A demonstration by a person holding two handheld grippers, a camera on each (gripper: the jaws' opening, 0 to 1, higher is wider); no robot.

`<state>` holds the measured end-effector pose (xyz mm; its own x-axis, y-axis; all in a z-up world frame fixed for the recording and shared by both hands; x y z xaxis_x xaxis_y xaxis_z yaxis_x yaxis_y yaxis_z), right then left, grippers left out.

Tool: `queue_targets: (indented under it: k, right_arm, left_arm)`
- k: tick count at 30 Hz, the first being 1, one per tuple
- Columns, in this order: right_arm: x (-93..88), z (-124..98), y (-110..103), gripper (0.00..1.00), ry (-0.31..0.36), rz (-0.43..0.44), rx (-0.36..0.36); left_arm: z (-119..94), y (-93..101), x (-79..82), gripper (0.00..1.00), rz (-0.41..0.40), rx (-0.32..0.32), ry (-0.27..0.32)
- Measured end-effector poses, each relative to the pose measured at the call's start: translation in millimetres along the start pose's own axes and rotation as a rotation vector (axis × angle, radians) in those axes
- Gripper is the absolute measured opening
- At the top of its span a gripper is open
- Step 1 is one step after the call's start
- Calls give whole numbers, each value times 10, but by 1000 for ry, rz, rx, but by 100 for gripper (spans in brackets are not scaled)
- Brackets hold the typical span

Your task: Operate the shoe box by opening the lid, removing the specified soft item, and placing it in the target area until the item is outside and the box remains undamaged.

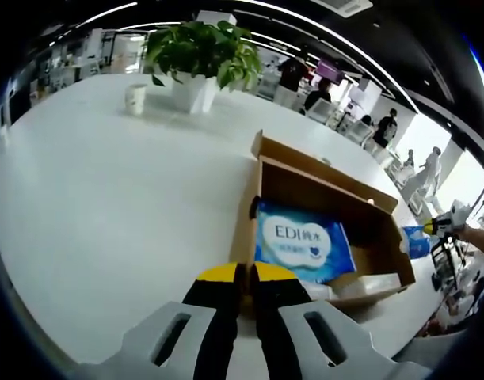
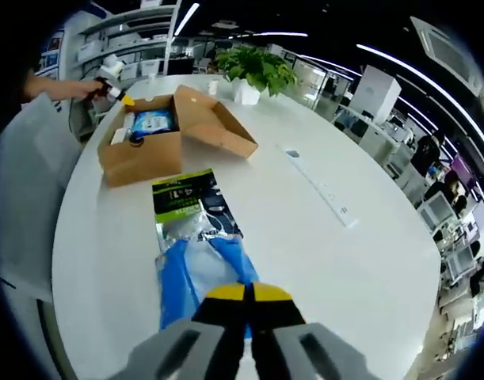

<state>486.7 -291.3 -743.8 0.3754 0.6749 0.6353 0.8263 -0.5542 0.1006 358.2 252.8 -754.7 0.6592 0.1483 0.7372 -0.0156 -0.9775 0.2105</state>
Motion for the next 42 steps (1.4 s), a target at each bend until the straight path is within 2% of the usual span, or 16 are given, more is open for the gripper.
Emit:
queue_targets:
  k: [11, 19, 23, 29, 32, 36, 42]
  right_arm:
    - [-330, 86, 196, 0, -81, 89, -102]
    - [-383, 107, 226, 0, -80, 158, -190]
    - [-380, 69, 227, 4, -67, 186, -218]
    - [-376, -56, 250, 17, -35, 284, -277]
    - [-327, -120, 245, 21, 24, 367, -291]
    - [-323, -211, 228, 36, 54, 464, -296]
    - [-301, -313, 100, 52, 97, 504, -283]
  left_arm:
    - [3, 0, -5, 4, -5, -1, -2]
    - [1, -2, -5, 4, -1, 1, -3]
    - [-2, -2, -4, 4, 3, 2, -3]
    - [-7, -1, -5, 4, 3, 2, -1]
    - [-10, 0, -6, 4, 5, 3, 0]
    - [-11, 0, -7, 4, 7, 3, -1]
    - [-10, -3, -9, 4, 6, 3, 0]
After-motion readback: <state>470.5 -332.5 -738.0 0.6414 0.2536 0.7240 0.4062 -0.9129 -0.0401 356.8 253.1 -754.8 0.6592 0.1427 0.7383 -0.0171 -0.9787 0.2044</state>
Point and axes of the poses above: the point that each gripper's makers call its tool centre point, and the gripper's own axes: z roughly forward along the fingers, y roughly to its right, x roughly out of its top, the point moved 3 cm from there along -z, roughly backward along the fingers, and after that the axes turned 10 degrees about z, right-handed, at the moved point
